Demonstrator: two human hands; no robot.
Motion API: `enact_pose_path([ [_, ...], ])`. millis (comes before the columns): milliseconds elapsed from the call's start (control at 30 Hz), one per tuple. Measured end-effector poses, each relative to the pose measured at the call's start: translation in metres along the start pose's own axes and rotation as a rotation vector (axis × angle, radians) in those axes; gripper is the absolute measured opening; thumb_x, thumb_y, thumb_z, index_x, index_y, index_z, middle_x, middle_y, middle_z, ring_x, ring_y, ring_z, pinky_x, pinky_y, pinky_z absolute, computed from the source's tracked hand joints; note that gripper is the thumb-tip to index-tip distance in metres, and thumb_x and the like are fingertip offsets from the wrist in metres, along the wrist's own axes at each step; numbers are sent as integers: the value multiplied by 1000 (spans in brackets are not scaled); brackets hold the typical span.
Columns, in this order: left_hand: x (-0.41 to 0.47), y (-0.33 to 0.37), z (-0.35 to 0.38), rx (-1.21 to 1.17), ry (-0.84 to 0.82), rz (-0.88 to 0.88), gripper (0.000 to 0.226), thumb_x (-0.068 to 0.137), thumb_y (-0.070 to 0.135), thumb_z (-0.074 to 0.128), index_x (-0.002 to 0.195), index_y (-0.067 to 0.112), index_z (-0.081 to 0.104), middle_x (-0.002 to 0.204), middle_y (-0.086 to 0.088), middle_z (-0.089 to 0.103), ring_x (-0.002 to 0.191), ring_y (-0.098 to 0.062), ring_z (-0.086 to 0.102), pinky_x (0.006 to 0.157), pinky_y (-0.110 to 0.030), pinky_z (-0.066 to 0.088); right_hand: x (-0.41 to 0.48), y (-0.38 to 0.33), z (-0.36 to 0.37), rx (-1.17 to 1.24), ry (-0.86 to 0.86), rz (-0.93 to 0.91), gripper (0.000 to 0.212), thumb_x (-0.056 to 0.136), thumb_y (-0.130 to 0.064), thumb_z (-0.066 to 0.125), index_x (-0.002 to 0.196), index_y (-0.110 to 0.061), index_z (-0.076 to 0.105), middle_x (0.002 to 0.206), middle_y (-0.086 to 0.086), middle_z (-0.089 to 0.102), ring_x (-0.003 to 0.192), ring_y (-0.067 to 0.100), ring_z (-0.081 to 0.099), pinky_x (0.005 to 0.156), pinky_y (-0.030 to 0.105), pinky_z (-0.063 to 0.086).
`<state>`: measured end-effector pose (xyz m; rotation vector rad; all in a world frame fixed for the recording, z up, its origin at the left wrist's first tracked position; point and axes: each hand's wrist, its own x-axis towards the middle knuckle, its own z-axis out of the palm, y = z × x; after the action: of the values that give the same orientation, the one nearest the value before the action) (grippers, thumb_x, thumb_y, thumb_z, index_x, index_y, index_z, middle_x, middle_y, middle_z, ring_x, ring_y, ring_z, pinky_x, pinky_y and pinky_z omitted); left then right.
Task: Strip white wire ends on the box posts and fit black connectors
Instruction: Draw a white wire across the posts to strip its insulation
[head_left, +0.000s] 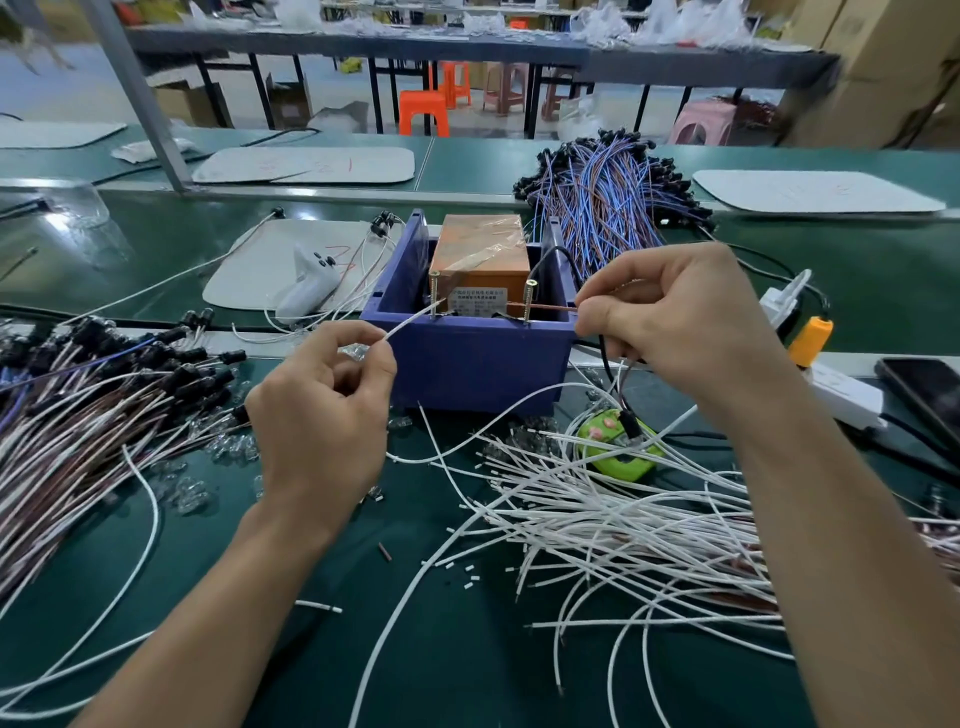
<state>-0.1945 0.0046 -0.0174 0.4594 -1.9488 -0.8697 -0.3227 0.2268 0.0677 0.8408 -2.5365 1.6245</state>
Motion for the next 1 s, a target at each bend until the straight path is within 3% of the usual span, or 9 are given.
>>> enact_pose_path([
  [100,-1,1,-1,-11,20,-21,6,94,32,69,89,27,69,63,11,65,46,-17,50,57,-28,42,0,-1,-2,-10,20,-6,11,78,-9,80,75,-20,79,62,-1,73,45,10,58,49,18,46],
  [433,-2,5,-3,1,46,-12,8,94,33,66,87,29,68,64,18,66,45,-14,53,52,-17,39,0,0,-3,-62,52,-6,8,79,-12,79,74,-19,79,64,-2,75,47,11,62,52,19,48],
  [600,-1,2,-3,5,53,-19,10,94,37,64,88,29,66,61,15,66,43,-18,52,53,-25,42,0,1,-3,-58,53,-13,8,78,-13,79,74,-21,79,64,-3,75,47,11,64,51,17,47],
  [867,0,2,-3,12,45,-10,9,95,34,64,88,29,66,61,16,65,43,-16,52,52,-17,39,2,3,-3,-51,53,-15,8,78,-15,79,74,-22,79,64,-3,75,47,11,63,50,16,47],
  [1000,0,1,-2,0,34,-25,11,95,35,64,90,26,67,57,12,65,40,-18,50,54,-26,44,2,4,-3,-45,53,-5,7,78,-14,79,75,-20,79,65,-2,75,47,10,63,51,17,47],
])
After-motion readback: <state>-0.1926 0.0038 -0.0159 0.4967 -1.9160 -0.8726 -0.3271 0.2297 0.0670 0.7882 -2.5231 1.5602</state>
